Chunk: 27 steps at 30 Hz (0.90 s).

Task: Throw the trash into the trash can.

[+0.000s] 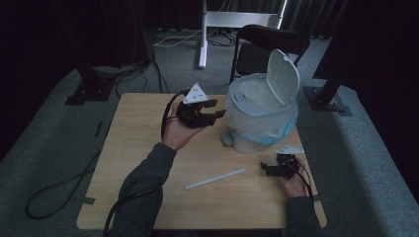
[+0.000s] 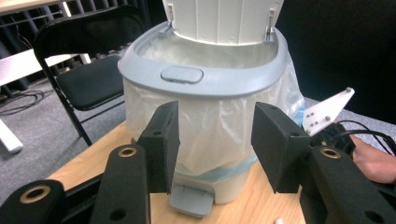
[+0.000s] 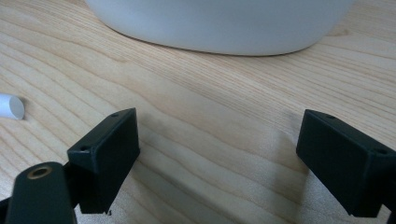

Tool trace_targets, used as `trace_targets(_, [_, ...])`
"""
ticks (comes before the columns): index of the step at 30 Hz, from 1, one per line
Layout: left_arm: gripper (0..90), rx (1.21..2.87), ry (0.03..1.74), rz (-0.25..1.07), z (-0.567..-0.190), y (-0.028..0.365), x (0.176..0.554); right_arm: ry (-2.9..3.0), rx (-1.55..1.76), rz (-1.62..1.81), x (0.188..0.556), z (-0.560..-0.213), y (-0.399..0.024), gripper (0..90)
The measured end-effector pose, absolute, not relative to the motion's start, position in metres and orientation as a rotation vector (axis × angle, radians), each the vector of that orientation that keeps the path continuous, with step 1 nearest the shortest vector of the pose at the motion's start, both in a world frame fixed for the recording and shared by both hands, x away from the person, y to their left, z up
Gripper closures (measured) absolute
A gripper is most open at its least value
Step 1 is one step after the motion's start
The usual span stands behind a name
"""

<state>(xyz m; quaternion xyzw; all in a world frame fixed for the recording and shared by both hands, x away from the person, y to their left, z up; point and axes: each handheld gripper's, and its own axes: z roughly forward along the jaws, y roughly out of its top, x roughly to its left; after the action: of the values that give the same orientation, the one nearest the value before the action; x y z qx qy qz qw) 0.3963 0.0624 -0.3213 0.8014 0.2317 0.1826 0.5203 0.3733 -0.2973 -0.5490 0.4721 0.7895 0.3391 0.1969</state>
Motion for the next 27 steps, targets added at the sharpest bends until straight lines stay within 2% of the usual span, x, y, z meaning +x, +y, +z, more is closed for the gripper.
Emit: trace_targets(27, [50.8, 1.969, 0.586, 0.371, -0.371, 0.072, 0.377, 2.210, 1.322, 0.949, 0.373, -0.549, -0.297, 12.1])
